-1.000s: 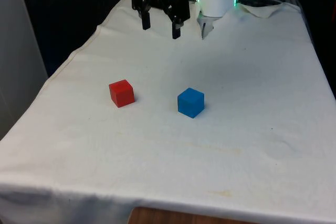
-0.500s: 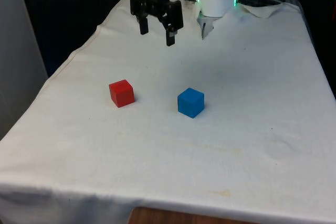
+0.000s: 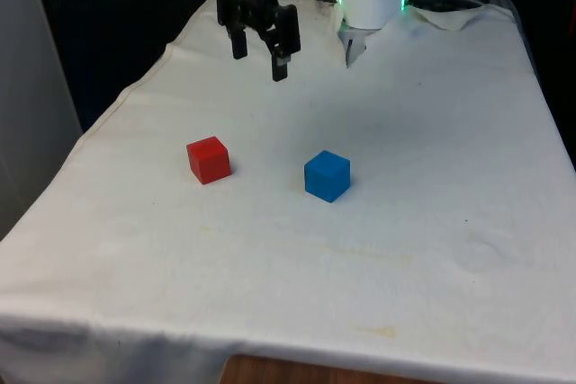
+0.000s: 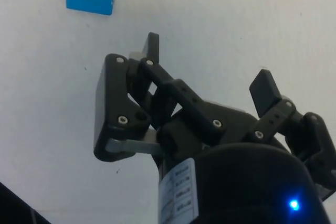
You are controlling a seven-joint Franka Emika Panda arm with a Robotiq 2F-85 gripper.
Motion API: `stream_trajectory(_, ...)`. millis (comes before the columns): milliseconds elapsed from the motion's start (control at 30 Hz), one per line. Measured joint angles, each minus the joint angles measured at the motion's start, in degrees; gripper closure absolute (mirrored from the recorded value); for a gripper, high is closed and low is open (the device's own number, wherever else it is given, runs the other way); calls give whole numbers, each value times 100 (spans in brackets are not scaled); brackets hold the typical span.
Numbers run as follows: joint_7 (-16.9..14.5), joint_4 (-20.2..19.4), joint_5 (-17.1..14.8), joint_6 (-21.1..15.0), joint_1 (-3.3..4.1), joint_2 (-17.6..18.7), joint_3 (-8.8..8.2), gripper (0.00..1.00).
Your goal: Stack the two cubes.
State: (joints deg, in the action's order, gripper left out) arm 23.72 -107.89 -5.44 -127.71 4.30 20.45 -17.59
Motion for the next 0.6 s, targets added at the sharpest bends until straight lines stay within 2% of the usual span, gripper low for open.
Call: stream_trajectory(600,481,40,0,-34,-6,80,-109,0)
